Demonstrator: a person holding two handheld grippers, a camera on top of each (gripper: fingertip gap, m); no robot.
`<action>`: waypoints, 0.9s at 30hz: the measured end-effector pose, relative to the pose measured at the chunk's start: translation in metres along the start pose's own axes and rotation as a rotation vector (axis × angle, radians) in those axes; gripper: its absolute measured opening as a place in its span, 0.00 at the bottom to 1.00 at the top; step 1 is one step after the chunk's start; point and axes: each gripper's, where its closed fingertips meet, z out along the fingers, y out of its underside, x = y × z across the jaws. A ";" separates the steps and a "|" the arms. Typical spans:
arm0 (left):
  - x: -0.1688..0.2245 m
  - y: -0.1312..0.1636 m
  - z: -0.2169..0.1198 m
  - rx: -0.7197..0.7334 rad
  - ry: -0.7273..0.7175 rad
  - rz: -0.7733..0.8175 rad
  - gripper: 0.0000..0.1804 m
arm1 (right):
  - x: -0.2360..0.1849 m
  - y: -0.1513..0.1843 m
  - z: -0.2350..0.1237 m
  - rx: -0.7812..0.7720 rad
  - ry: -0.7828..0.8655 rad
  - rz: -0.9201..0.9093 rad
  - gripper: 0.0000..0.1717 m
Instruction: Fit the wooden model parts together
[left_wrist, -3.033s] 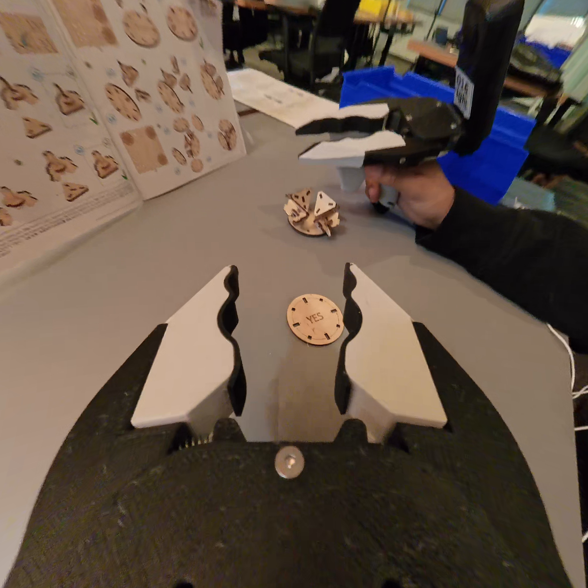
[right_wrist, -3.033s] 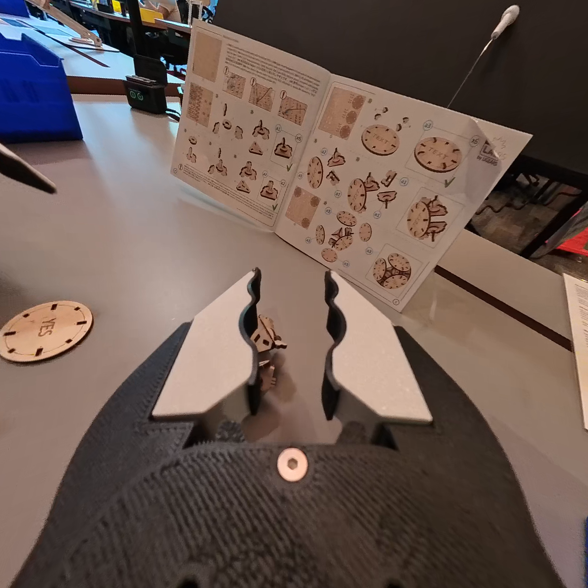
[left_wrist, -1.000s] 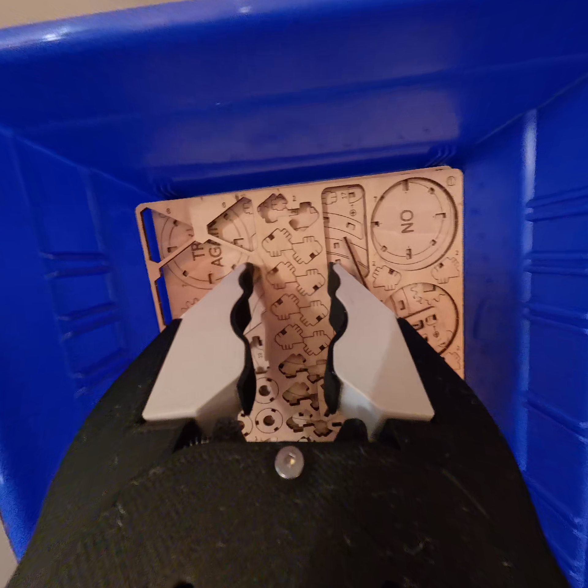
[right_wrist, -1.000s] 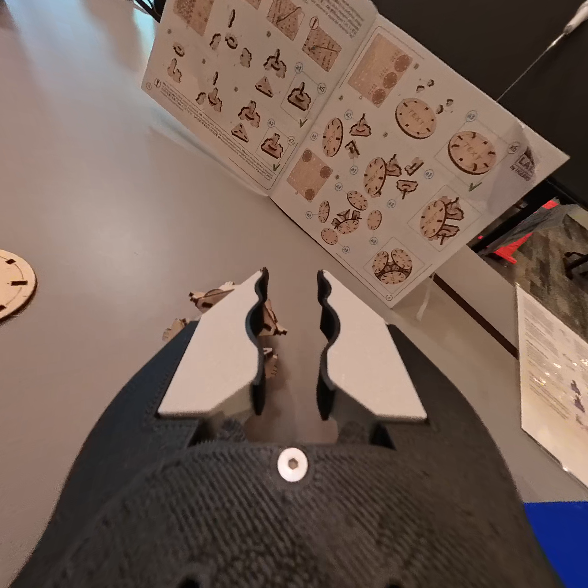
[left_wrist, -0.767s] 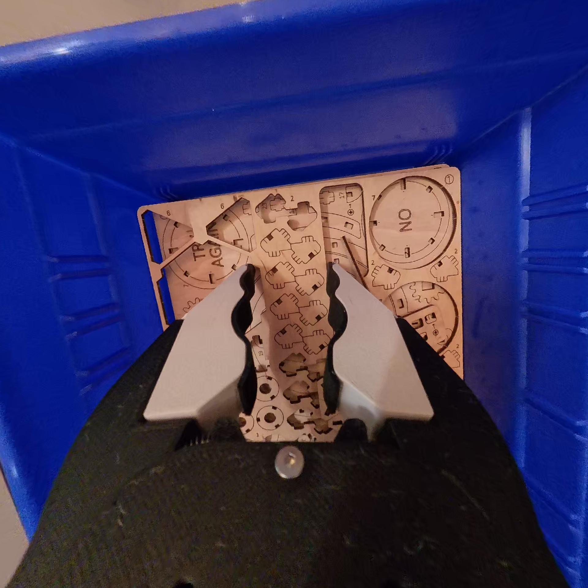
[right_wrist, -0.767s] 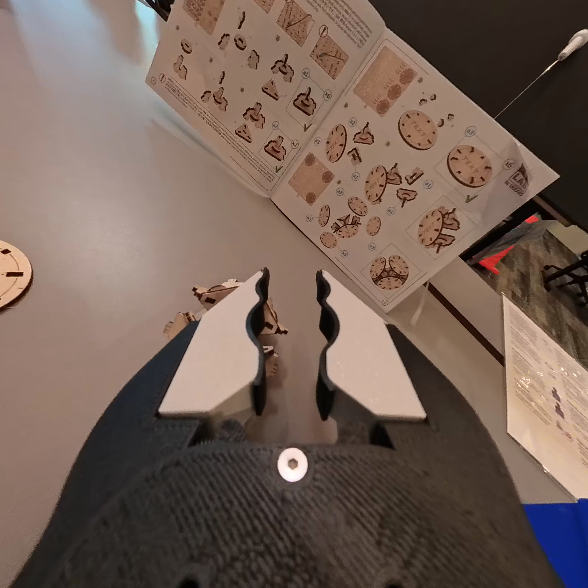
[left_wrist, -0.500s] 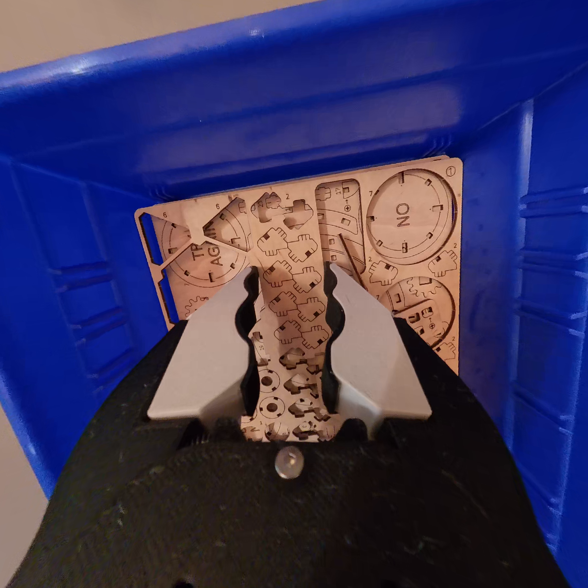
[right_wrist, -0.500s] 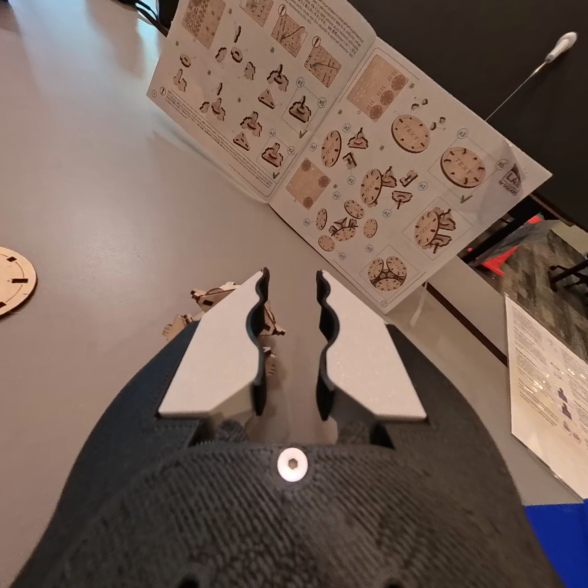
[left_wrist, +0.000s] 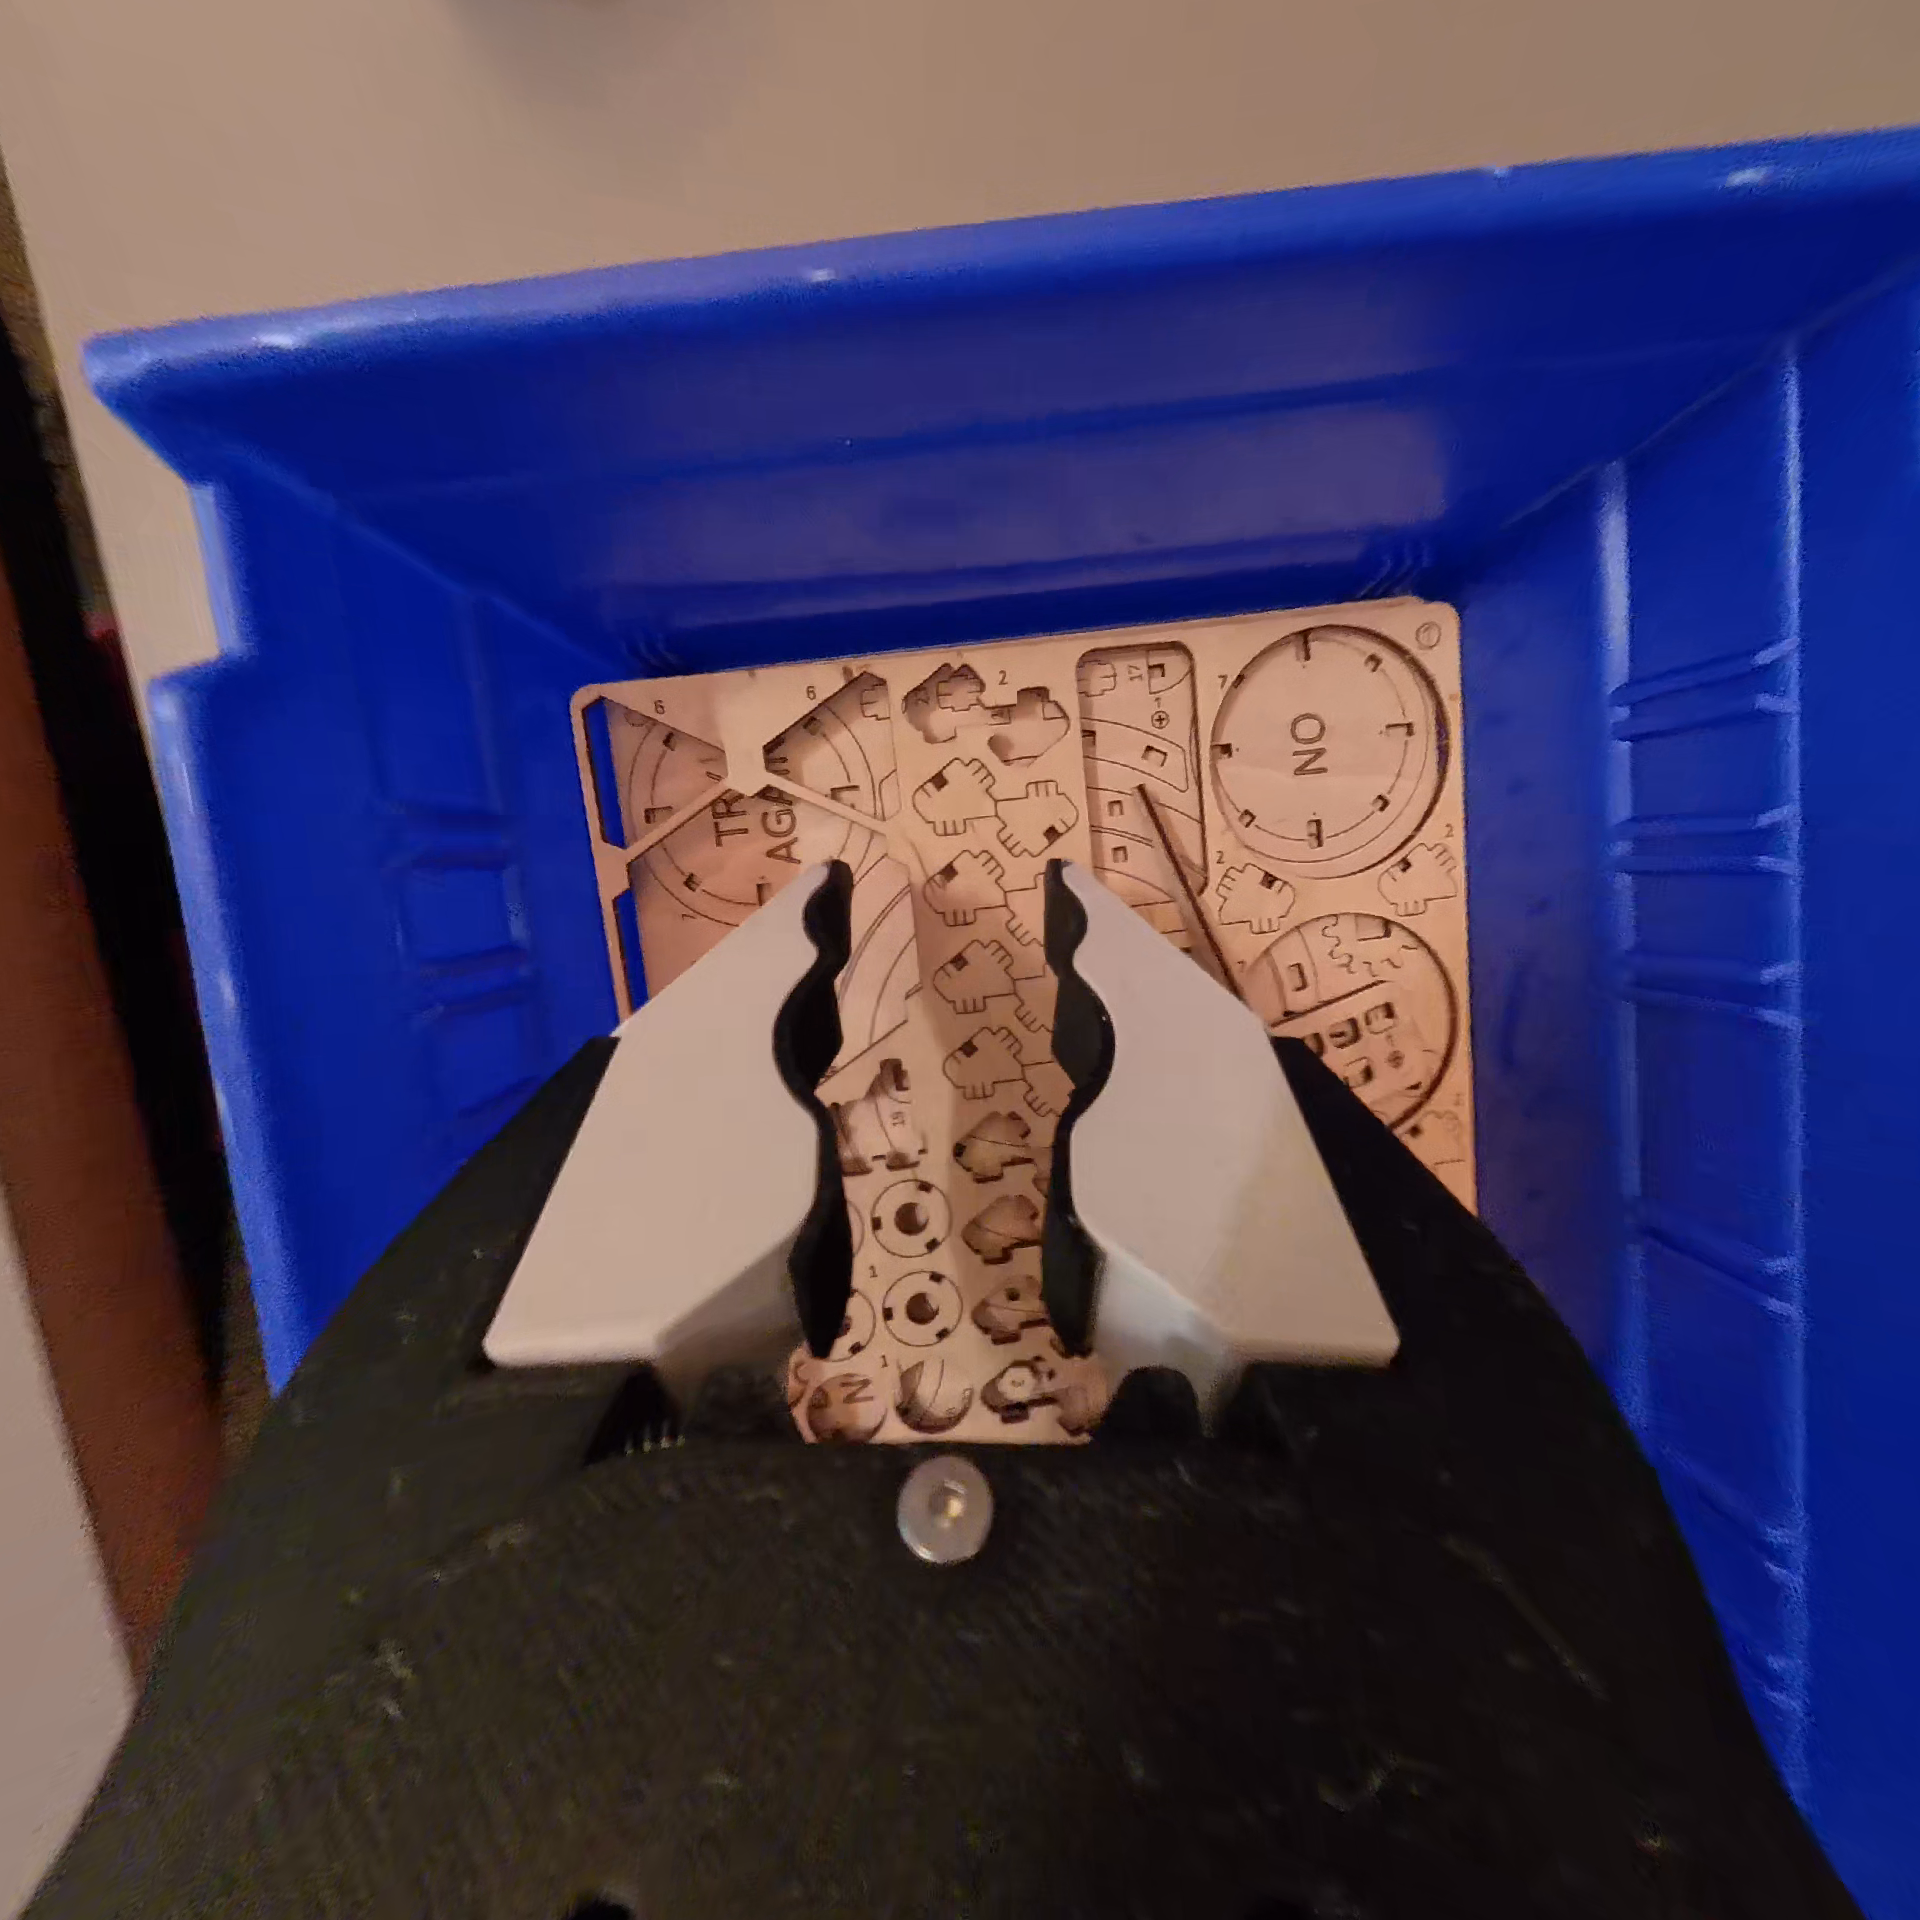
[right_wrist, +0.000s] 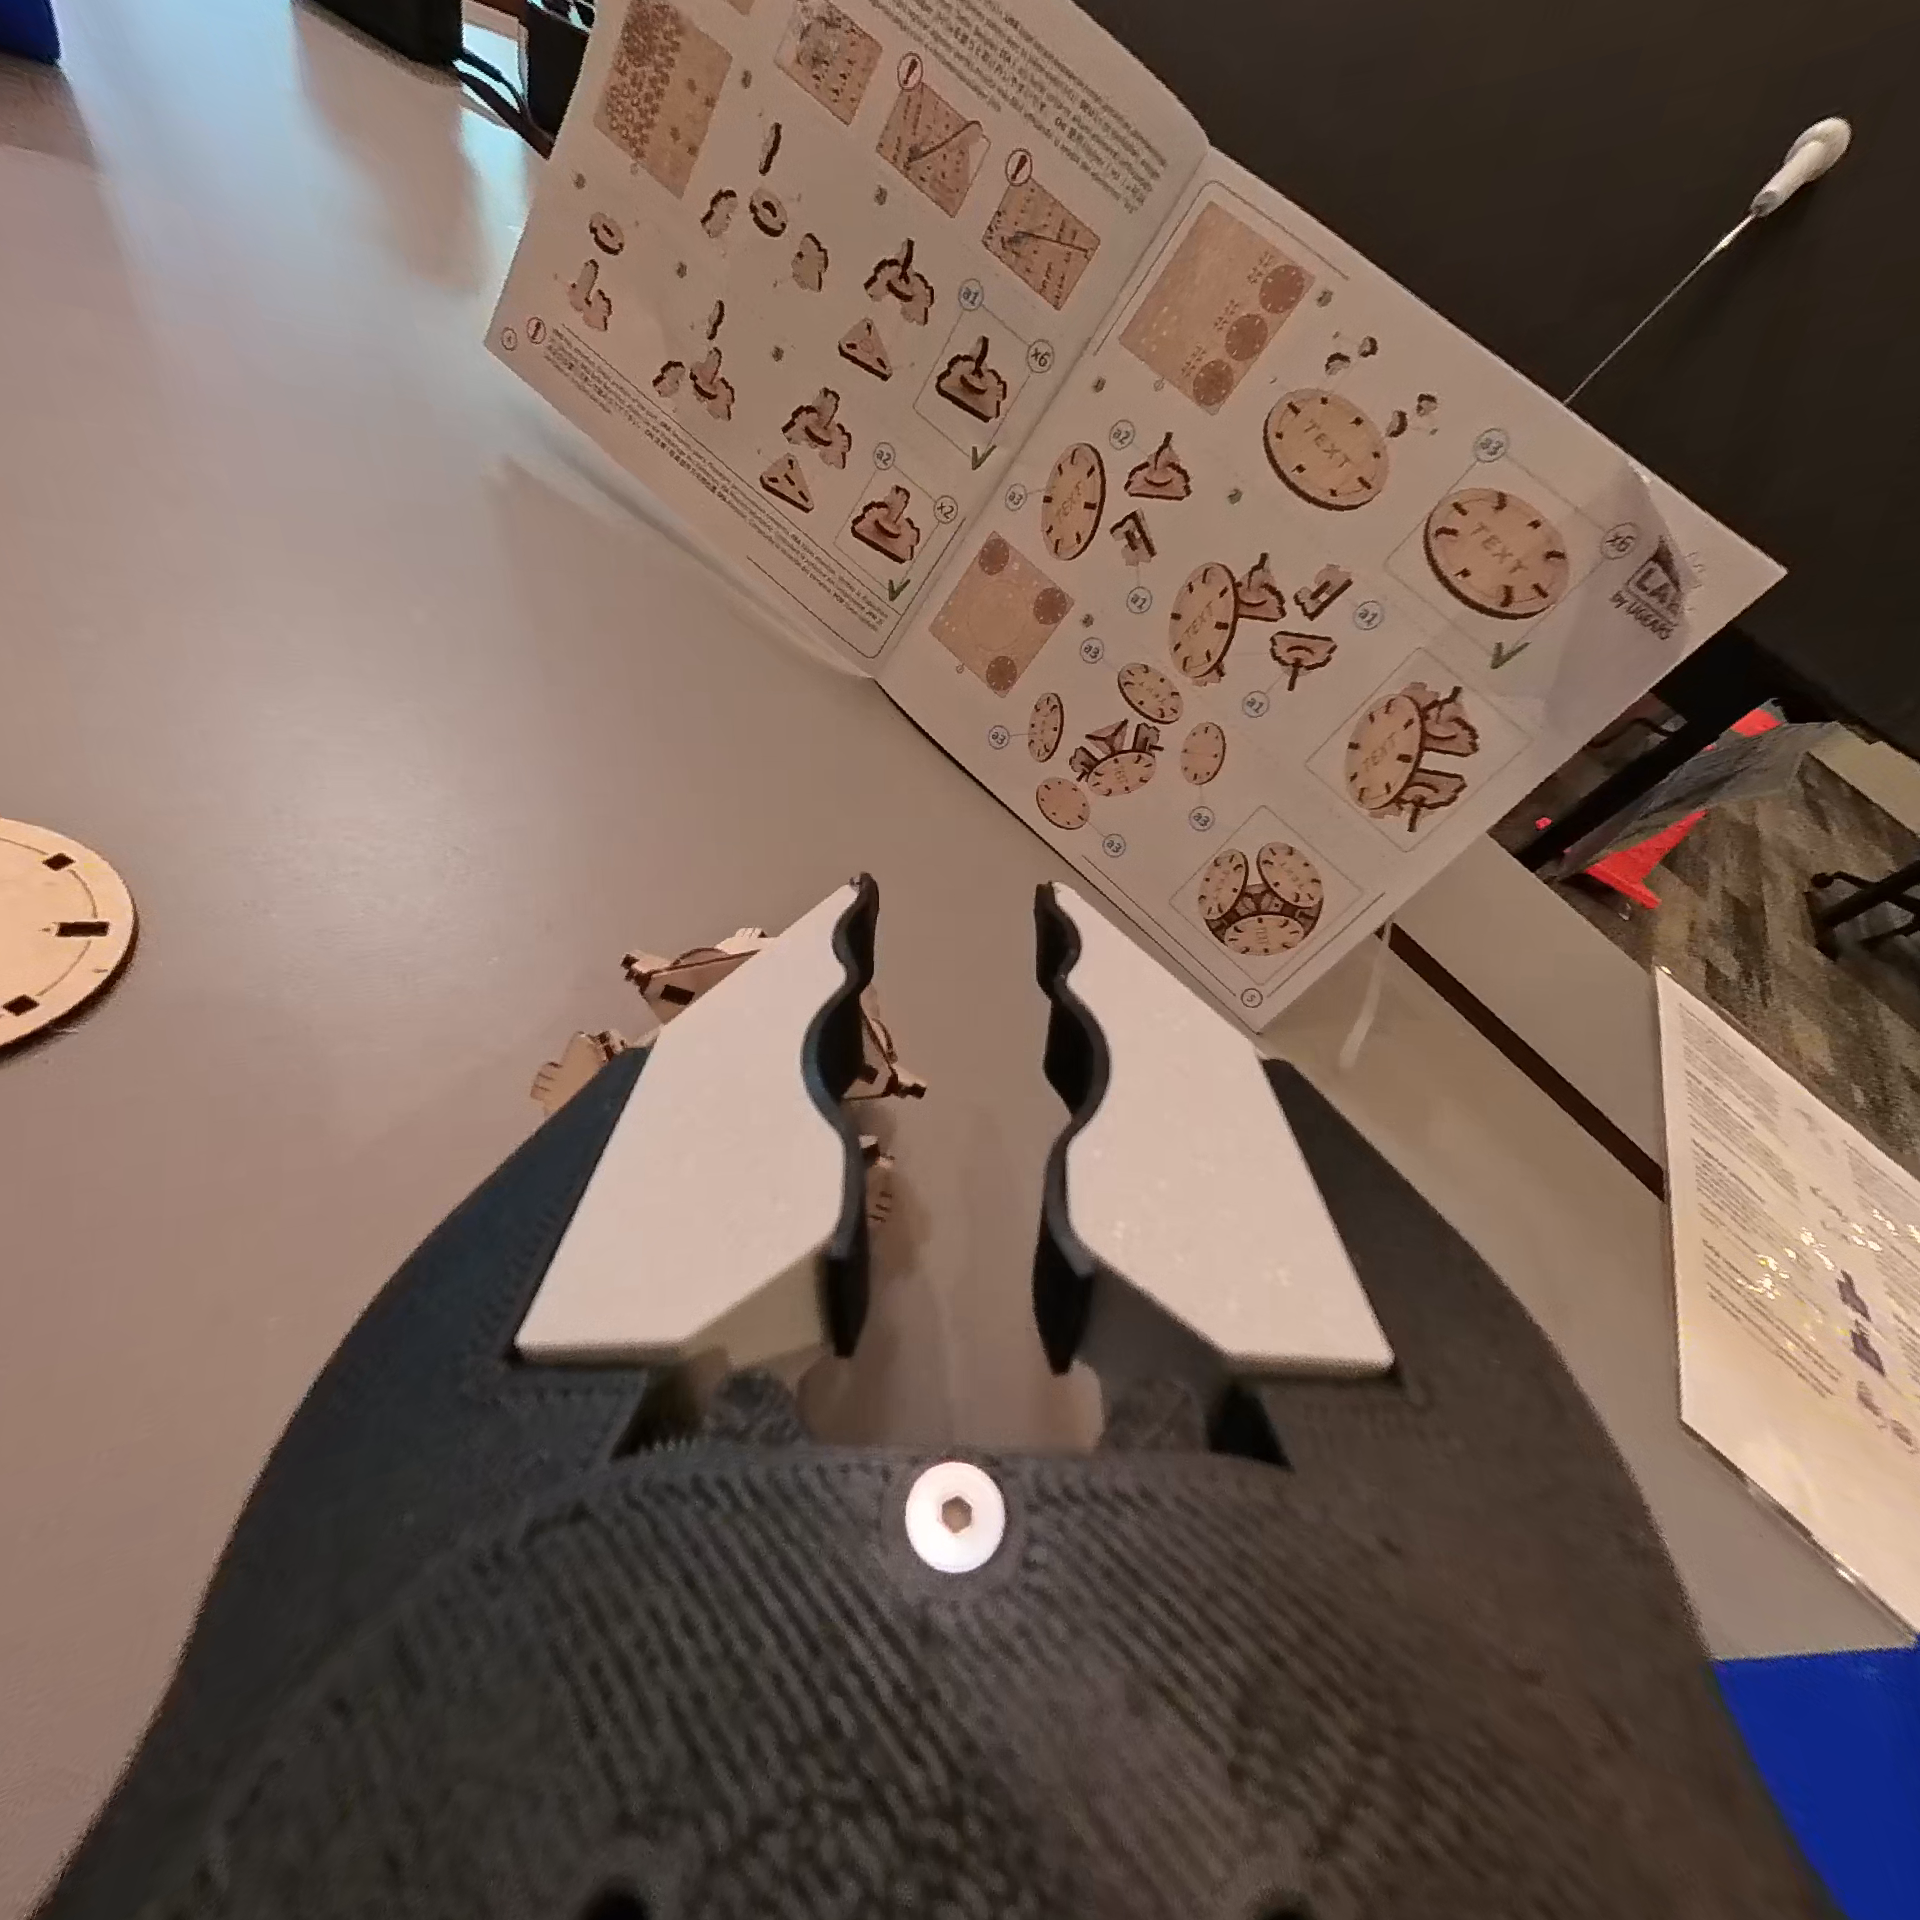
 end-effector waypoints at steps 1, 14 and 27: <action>0.002 0.001 0.000 0.017 0.037 -0.029 0.22 | 0.000 0.000 0.000 -0.001 -0.001 -0.001 0.17; -0.040 0.027 -0.041 0.064 -0.062 -0.027 0.22 | -0.003 0.002 0.002 -0.020 -0.003 -0.024 0.17; -0.024 0.038 -0.015 0.010 -0.084 0.050 0.18 | -0.004 0.001 0.001 -0.012 -0.004 -0.031 0.17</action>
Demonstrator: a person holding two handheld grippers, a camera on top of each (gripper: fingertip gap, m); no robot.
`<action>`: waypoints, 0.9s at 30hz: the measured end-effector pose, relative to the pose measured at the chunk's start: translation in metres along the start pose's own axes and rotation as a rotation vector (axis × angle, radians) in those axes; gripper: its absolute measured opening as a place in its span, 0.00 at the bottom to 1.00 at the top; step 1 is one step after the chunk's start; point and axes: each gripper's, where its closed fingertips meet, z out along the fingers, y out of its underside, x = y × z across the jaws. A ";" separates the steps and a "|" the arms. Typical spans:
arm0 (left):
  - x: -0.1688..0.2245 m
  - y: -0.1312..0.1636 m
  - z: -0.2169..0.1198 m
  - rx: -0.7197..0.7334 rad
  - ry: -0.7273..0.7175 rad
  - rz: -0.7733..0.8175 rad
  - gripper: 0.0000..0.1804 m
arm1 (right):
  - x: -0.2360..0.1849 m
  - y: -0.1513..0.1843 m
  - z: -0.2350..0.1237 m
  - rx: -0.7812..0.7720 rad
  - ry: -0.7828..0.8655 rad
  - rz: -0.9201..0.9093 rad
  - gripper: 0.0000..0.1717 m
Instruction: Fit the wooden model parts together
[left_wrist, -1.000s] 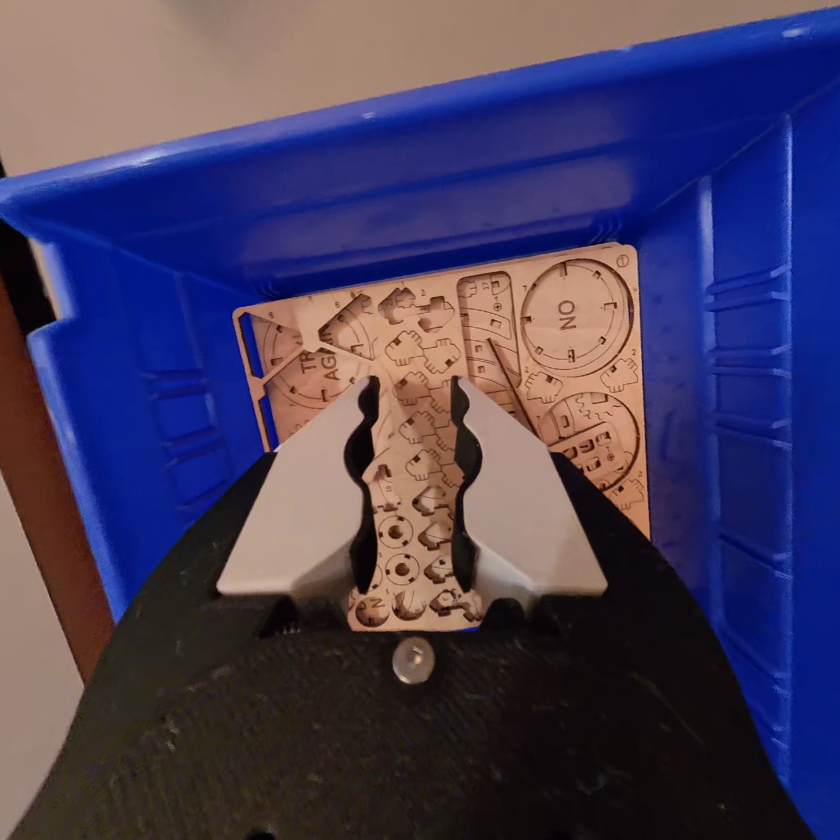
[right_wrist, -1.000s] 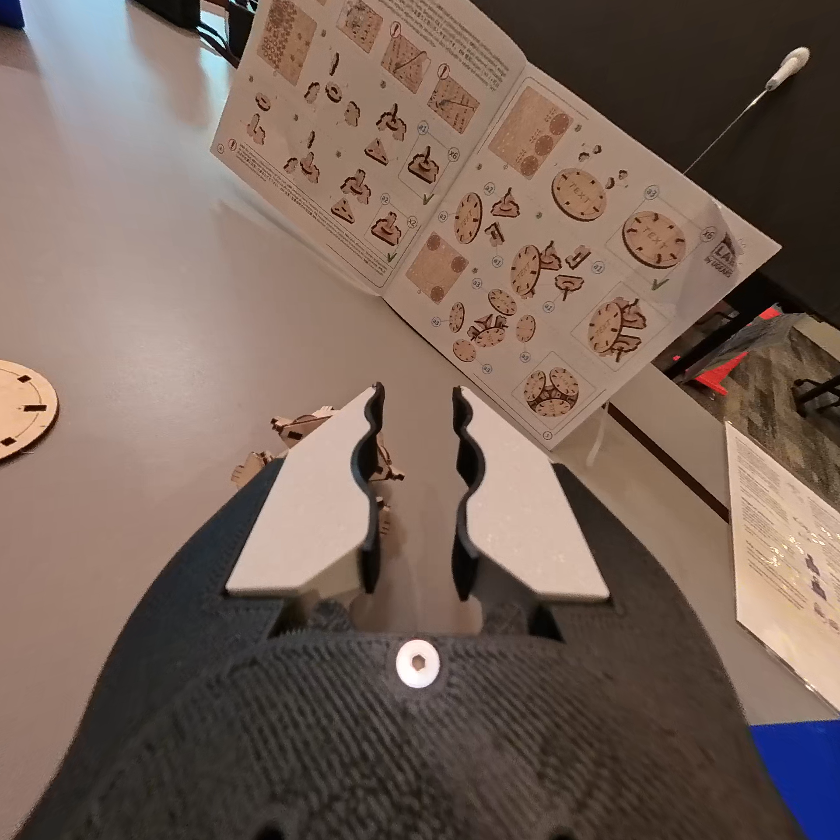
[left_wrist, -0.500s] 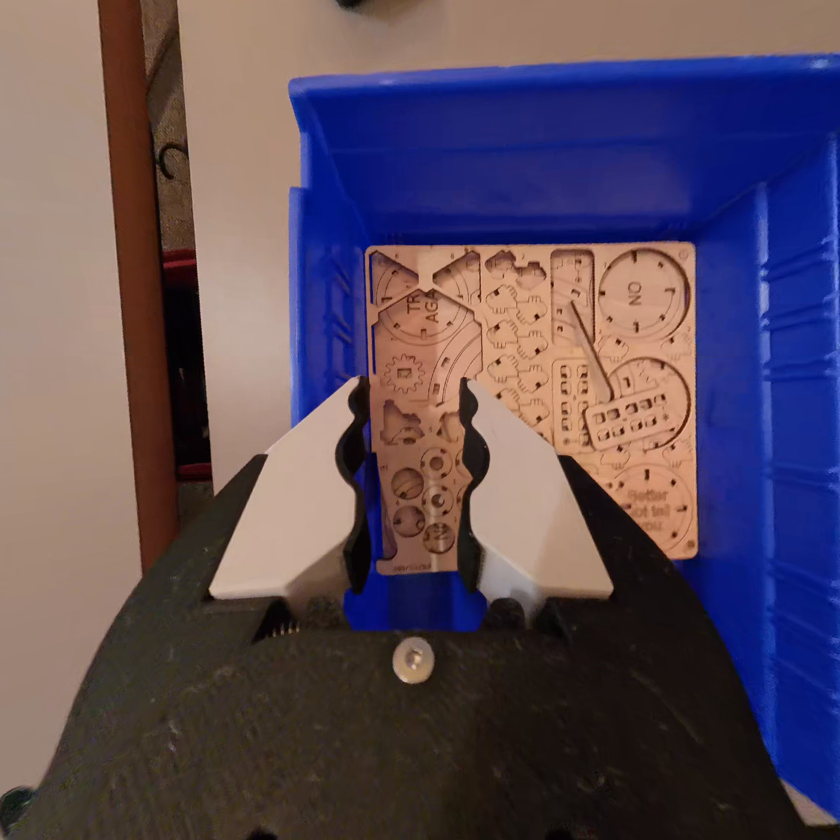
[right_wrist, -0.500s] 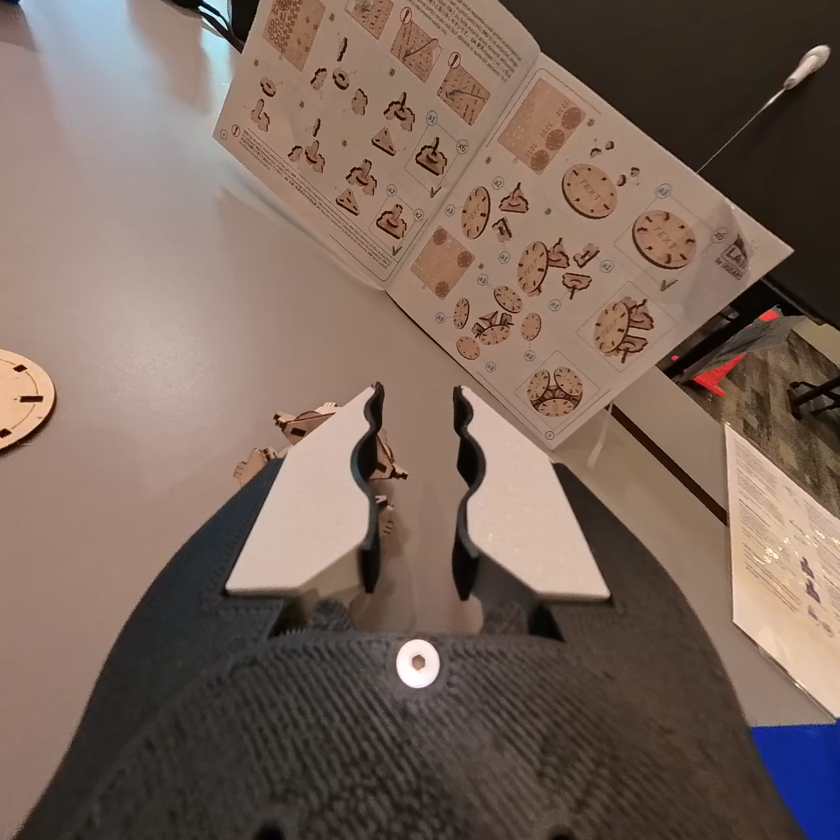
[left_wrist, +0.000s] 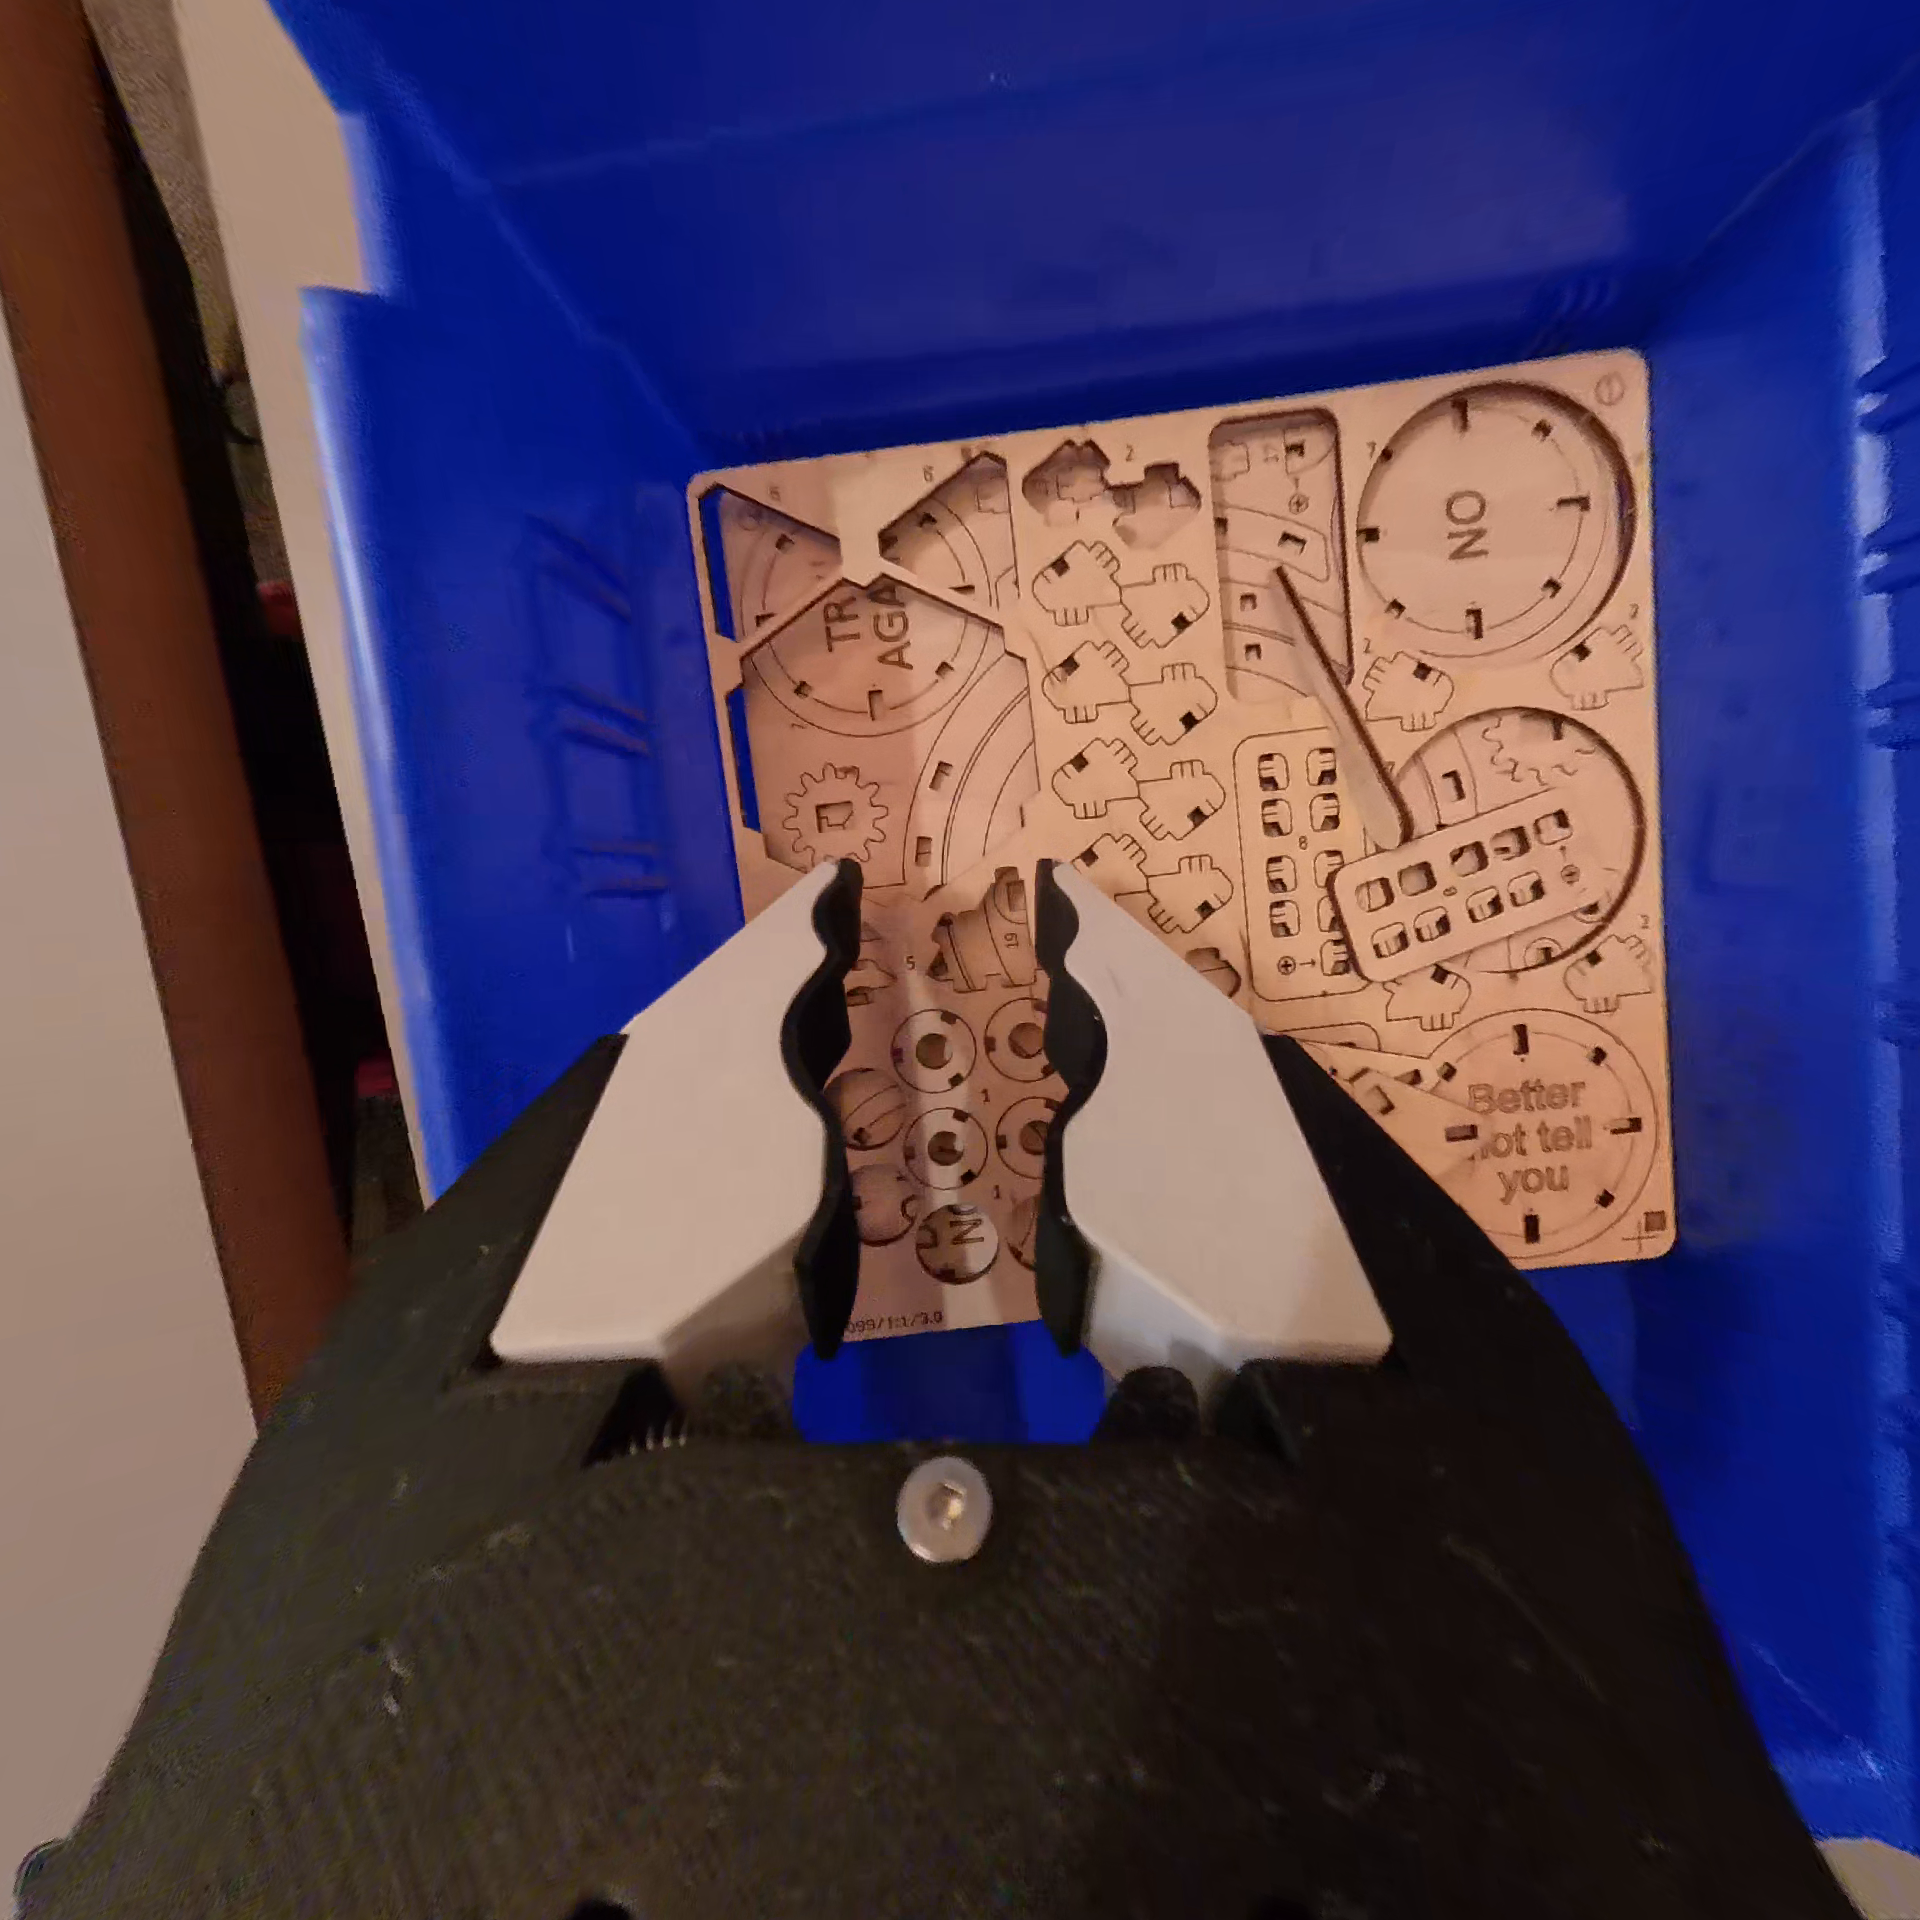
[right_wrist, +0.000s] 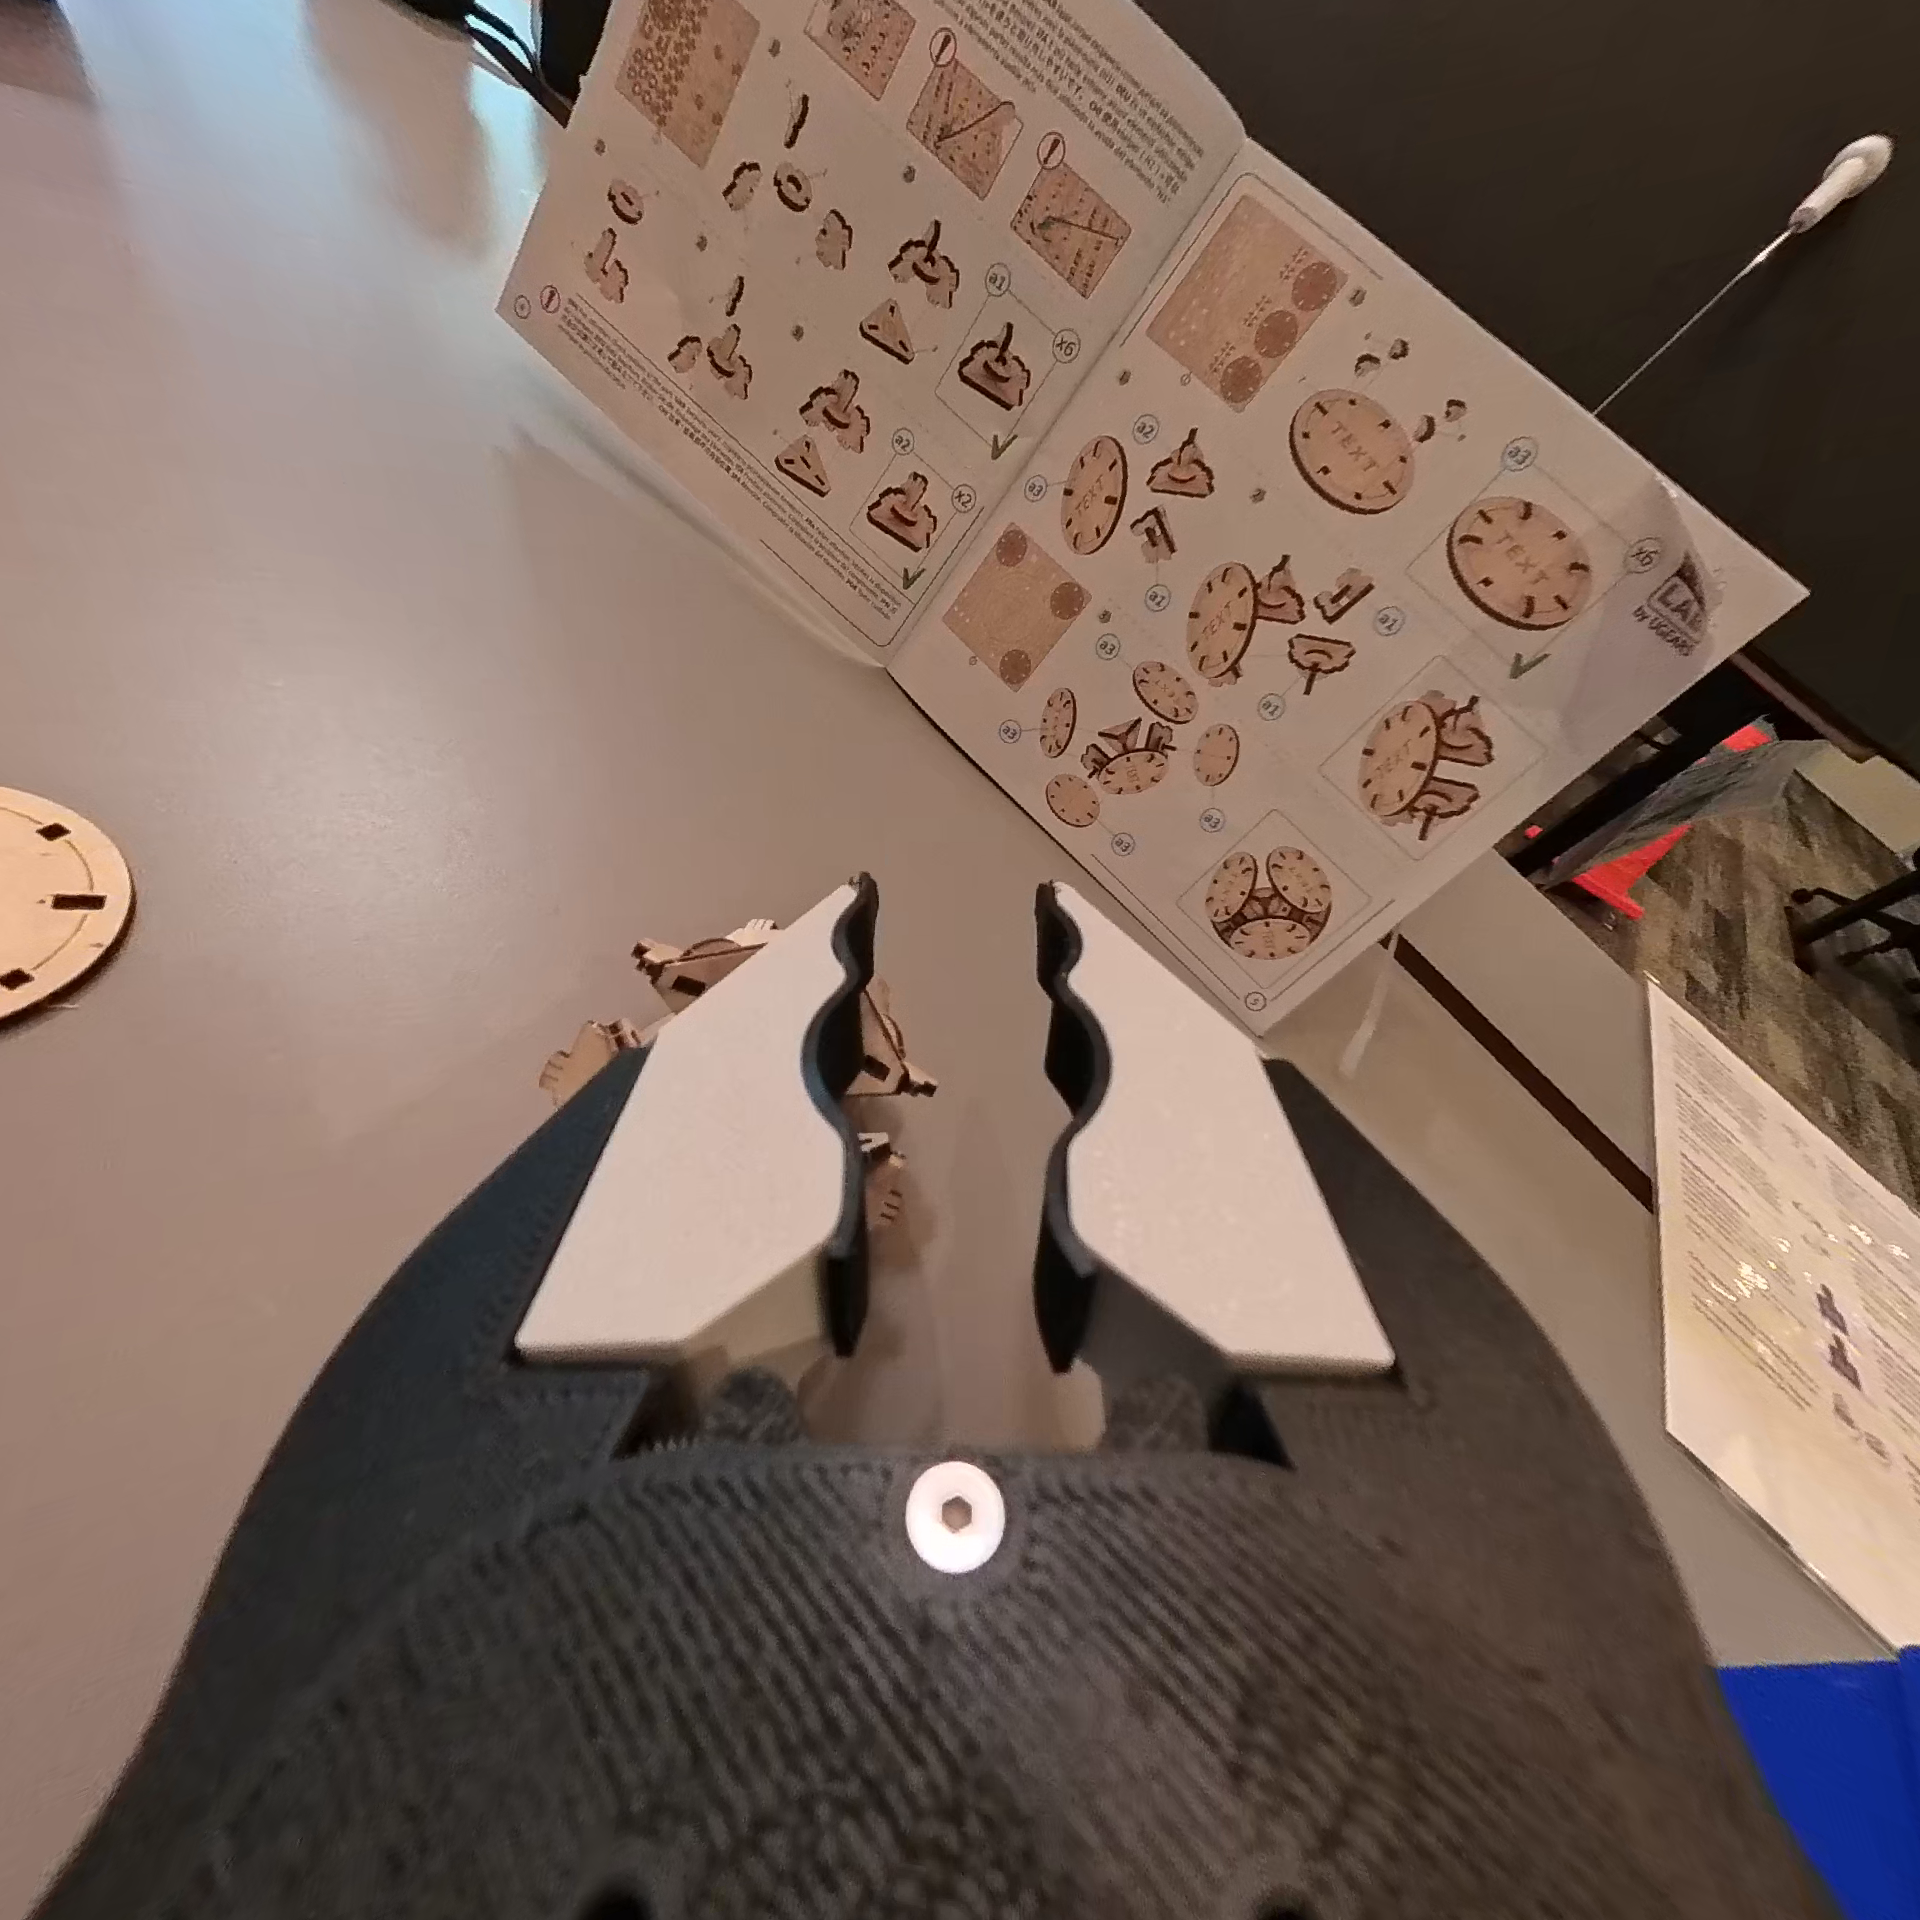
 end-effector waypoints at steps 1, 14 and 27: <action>0.001 0.001 0.003 -0.006 -0.010 0.009 0.18 | 0.000 0.000 0.000 -0.001 -0.001 -0.002 0.17; 0.022 -0.026 0.032 0.038 0.070 -0.091 0.36 | -0.001 0.000 0.000 0.002 -0.002 -0.007 0.17; 0.033 -0.031 0.039 0.006 0.020 0.000 0.26 | -0.003 0.001 0.001 -0.008 -0.007 -0.026 0.17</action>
